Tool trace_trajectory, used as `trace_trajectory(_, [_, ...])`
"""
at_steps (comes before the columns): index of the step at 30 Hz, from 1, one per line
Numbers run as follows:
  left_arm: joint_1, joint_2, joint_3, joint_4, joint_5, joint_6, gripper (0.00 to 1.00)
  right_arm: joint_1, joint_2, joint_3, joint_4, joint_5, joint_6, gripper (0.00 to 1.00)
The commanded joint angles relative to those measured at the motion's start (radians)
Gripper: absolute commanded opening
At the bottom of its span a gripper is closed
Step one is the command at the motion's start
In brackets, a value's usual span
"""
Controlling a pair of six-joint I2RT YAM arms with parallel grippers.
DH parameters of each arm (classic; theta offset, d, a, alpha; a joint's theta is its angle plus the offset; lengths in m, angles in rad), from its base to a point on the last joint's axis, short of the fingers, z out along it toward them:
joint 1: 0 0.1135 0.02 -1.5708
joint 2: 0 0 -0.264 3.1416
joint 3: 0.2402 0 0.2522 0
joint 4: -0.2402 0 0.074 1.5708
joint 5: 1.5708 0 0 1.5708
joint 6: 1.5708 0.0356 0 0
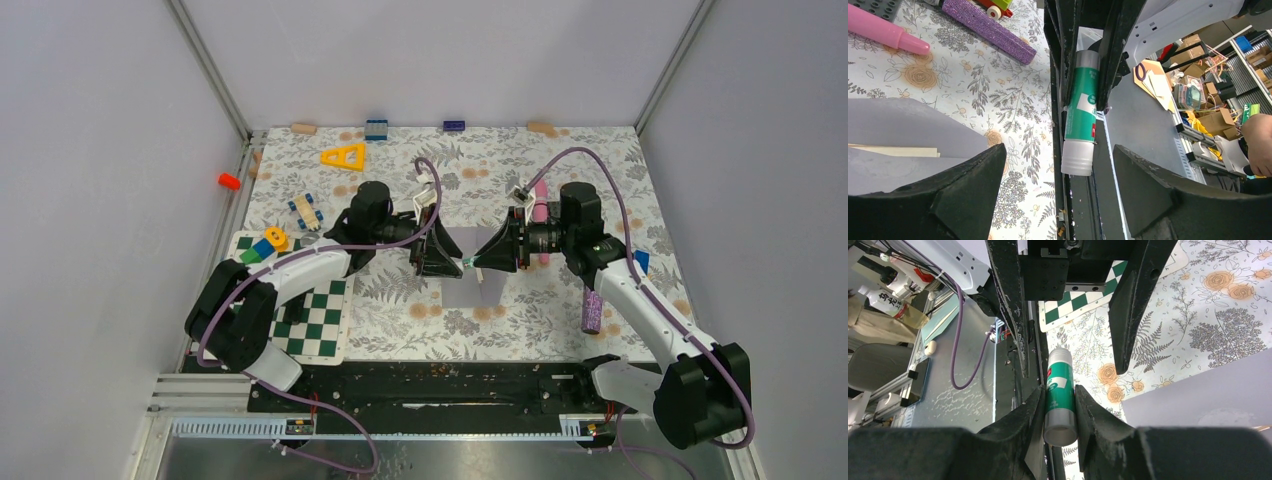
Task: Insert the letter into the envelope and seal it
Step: Open the solid glue cap from the solid glue.
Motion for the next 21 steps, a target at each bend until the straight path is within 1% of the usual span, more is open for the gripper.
trace_trajectory(1, [0.001,-0.043,-0.002,0.030,0.009,0.031,0.78,-0.008,0.002,0.044,0.009,-0.014,0.020,0.00])
trace_trajectory(3, [0.001,-0.043,-0.007,0.040,0.014,0.026,0.72,-0.009,0.007,0.043,0.009,-0.014,0.020,0.00])
trace_trajectory(7, [0.001,-0.041,-0.007,0.046,0.021,0.023,0.55,-0.014,0.023,0.050,0.009,-0.019,0.032,0.00])
trace_trajectory(11, [0.001,-0.041,-0.009,0.052,0.029,0.020,0.42,-0.029,0.037,0.063,0.009,-0.027,0.053,0.00])
trace_trajectory(15, [0.001,-0.041,-0.009,0.048,0.034,0.020,0.40,-0.052,0.037,0.066,0.009,-0.032,0.063,0.00])
trace_trajectory(19, [0.002,-0.046,-0.012,0.047,0.035,0.024,0.33,-0.069,0.027,0.065,0.009,-0.038,0.064,0.00])
trace_trajectory(21, [0.002,-0.046,-0.011,0.047,0.032,0.023,0.33,-0.070,0.025,0.059,0.009,-0.043,0.059,0.00])
